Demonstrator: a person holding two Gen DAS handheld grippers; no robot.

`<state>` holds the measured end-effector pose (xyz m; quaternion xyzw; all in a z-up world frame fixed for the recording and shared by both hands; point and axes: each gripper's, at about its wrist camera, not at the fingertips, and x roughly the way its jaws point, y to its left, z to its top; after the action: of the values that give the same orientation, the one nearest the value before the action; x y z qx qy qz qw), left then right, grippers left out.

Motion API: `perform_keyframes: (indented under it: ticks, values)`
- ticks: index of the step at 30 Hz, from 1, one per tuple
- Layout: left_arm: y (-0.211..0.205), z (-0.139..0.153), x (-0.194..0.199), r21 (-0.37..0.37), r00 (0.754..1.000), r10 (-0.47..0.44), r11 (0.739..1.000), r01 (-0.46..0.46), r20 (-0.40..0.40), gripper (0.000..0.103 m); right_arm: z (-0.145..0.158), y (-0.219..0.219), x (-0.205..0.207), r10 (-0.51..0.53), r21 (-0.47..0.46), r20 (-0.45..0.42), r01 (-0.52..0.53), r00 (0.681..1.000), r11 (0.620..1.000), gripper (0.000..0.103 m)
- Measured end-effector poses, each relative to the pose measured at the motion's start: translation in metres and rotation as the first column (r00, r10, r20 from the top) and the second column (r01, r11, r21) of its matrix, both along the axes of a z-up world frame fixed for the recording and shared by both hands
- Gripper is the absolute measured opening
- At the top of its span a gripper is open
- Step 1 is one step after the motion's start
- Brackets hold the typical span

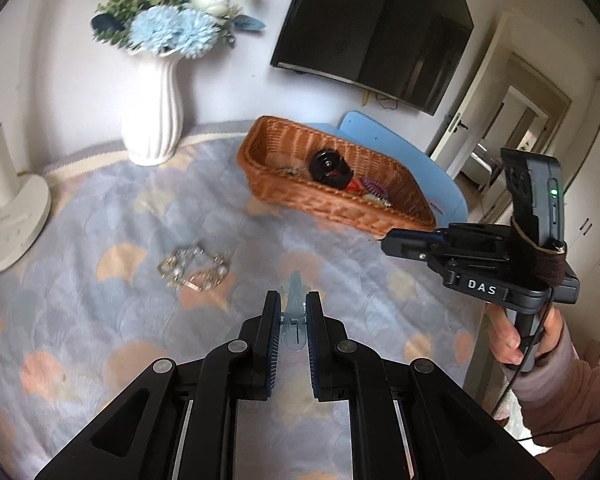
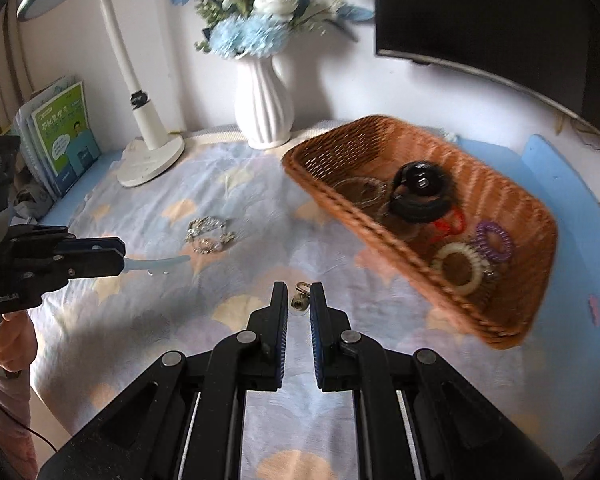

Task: Organize jewelry
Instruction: 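Carry the blue clip and gold charm into the basket and open both grippers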

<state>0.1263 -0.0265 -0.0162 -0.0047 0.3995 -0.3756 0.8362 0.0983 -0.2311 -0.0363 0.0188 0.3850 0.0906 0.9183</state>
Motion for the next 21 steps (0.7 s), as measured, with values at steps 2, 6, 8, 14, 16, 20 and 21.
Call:
perform_keyframes:
  ticks: [2, 6, 8, 14, 16, 20, 21]
  values:
    - [-0.006, 0.003, 0.004, 0.001, 1.0, -0.005, 1.0, 0.005, 0.0, 0.013, 0.009, -0.007, -0.003, -0.012, 0.003, 0.02, 0.012, 1.0, 1.0, 0.012]
    - [-0.018, 0.011, 0.011, -0.001, 1.0, -0.014, 1.0, 0.014, 0.009, 0.013, 0.03, -0.023, -0.008, -0.038, 0.01, 0.067, 0.037, 0.997, 0.999, 0.012]
    - [-0.024, 0.014, 0.015, -0.001, 1.0, -0.017, 1.0, 0.017, 0.013, 0.013, 0.041, -0.032, -0.009, -0.051, 0.014, 0.093, 0.05, 0.994, 0.999, 0.012]
    - [-0.046, 0.024, 0.034, -0.001, 1.0, -0.018, 1.0, 0.018, 0.01, 0.013, 0.06, -0.061, -0.004, -0.094, 0.028, 0.131, 0.091, 0.987, 0.995, 0.012]
    - [-0.055, 0.026, 0.041, 0.003, 1.0, -0.017, 1.0, 0.017, 0.006, 0.013, 0.063, -0.072, -0.001, -0.109, 0.034, 0.14, 0.105, 0.984, 0.994, 0.012]
    - [-0.072, 0.029, 0.056, 0.009, 1.0, -0.01, 1.0, 0.01, -0.002, 0.013, 0.064, -0.092, 0.007, -0.128, 0.051, 0.148, 0.121, 0.981, 0.991, 0.012]
    - [-0.077, 0.029, 0.061, 0.01, 1.0, -0.007, 1.0, 0.007, -0.005, 0.013, 0.064, -0.097, 0.01, -0.134, 0.056, 0.148, 0.127, 0.98, 0.99, 0.012]
